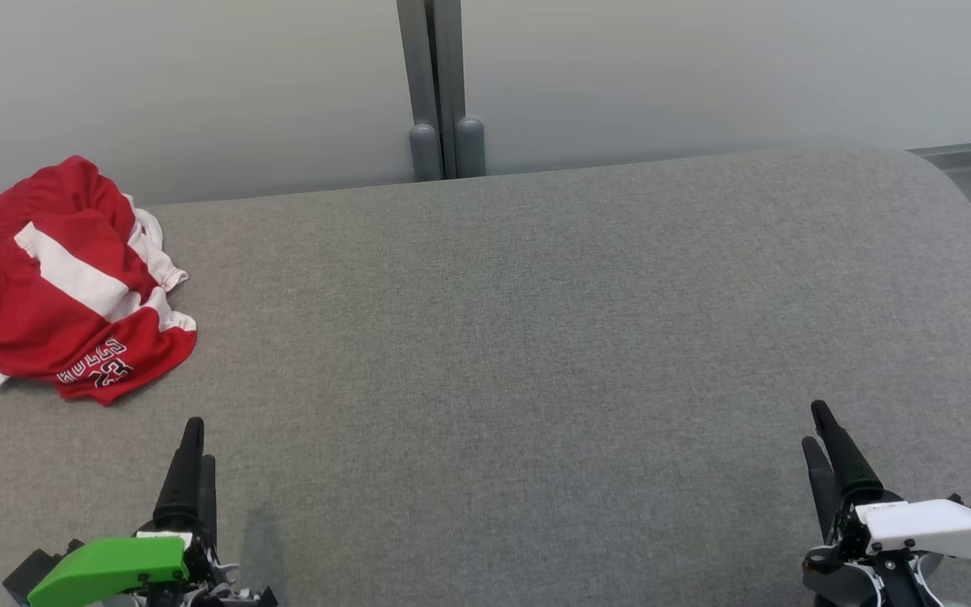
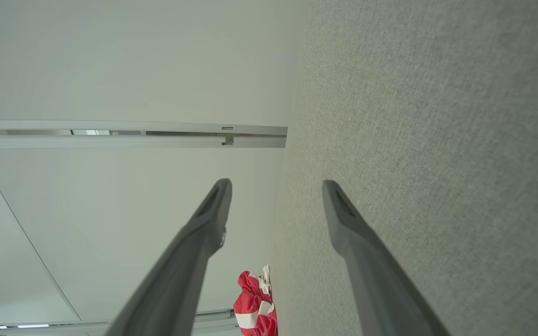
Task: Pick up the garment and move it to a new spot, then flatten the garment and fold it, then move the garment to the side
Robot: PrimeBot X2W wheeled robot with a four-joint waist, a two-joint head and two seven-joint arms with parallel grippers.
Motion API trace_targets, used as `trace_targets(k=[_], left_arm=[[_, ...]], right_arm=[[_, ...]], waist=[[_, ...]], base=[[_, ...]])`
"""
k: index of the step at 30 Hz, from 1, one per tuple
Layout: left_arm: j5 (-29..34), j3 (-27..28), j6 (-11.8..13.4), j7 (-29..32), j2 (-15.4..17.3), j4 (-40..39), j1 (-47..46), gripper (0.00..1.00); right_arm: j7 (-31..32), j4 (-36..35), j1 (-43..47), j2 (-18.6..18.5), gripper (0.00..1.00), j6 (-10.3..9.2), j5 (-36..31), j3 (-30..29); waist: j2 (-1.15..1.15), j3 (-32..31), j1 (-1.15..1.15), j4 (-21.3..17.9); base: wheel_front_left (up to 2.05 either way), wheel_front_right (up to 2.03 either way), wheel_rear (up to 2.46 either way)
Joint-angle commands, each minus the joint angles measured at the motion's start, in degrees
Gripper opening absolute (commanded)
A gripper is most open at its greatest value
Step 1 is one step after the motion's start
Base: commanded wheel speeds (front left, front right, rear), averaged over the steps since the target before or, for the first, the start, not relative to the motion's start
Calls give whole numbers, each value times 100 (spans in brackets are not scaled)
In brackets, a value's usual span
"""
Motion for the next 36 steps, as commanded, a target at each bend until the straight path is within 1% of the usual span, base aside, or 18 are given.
trace_targets(k=[1, 8, 14, 19, 24, 29, 36], left_arm=[[119, -38, -8, -75, 27, -159, -39, 100], [538, -121, -10, -243, 32, -324, 10, 100], [1114, -167, 36, -381, 37, -438, -12, 100], [1830, -260, 165, -492, 40, -625, -38, 100], [2556, -392, 270, -589, 43, -824, -32, 100], [3411, -563, 336, -691, 46, -939, 6, 100], [4206, -702, 419, -816, 50, -994, 111, 100]], right_arm=[[-80, -118, -22, -45, 100, 1, -152, 20], [-249, -194, -19, -52, 100, 1, -735, -3], [-387, -383, -22, -58, 100, 1, -1639, 4], [-499, -614, -9, -62, 100, 1, -2469, 11], [-598, -770, 19, -66, 100, 1, -3067, 34], [-699, -867, 46, -70, 100, 1, -3716, 95], [-824, -947, 87, -75, 100, 2, -4565, 186]], waist=[[0, -3, 0, 0], [0, -21, 0, 0], [0, -34, 0, 0], [0, -40, 0, -3], [0, -44, 0, -4], [0, -47, 0, -3], [0, -53, 0, 5]], base=[[0, 0, 0], [0, 0, 0], [0, 0, 0], [0, 0, 0], [0, 0, 0], [0, 0, 0], [0, 0, 0]])
